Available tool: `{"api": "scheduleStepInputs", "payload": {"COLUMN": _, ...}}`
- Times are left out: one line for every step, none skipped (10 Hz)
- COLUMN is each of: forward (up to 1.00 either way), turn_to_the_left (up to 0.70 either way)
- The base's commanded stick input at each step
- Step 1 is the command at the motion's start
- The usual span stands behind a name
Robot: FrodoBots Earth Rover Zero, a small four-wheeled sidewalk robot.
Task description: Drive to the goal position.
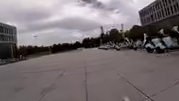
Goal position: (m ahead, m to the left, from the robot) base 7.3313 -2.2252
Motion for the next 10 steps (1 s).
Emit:
{"api": "scheduleStepInputs", "payload": {"forward": 0.70, "turn_to_the_left": 0.01}}
{"api": "scheduleStepInputs", "payload": {"forward": 0.70, "turn_to_the_left": 0.01}}
{"api": "scheduleStepInputs", "payload": {"forward": 0.70, "turn_to_the_left": 0.01}}
{"api": "scheduleStepInputs", "payload": {"forward": 0.70, "turn_to_the_left": 0.01}}
{"api": "scheduleStepInputs", "payload": {"forward": 0.70, "turn_to_the_left": 0.01}}
{"api": "scheduleStepInputs", "payload": {"forward": 0.70, "turn_to_the_left": 0.01}}
{"api": "scheduleStepInputs", "payload": {"forward": 0.70, "turn_to_the_left": 0.01}}
{"api": "scheduleStepInputs", "payload": {"forward": 0.70, "turn_to_the_left": 0.01}}
{"api": "scheduleStepInputs", "payload": {"forward": 0.70, "turn_to_the_left": 0.01}}
{"api": "scheduleStepInputs", "payload": {"forward": 0.70, "turn_to_the_left": 0.01}}
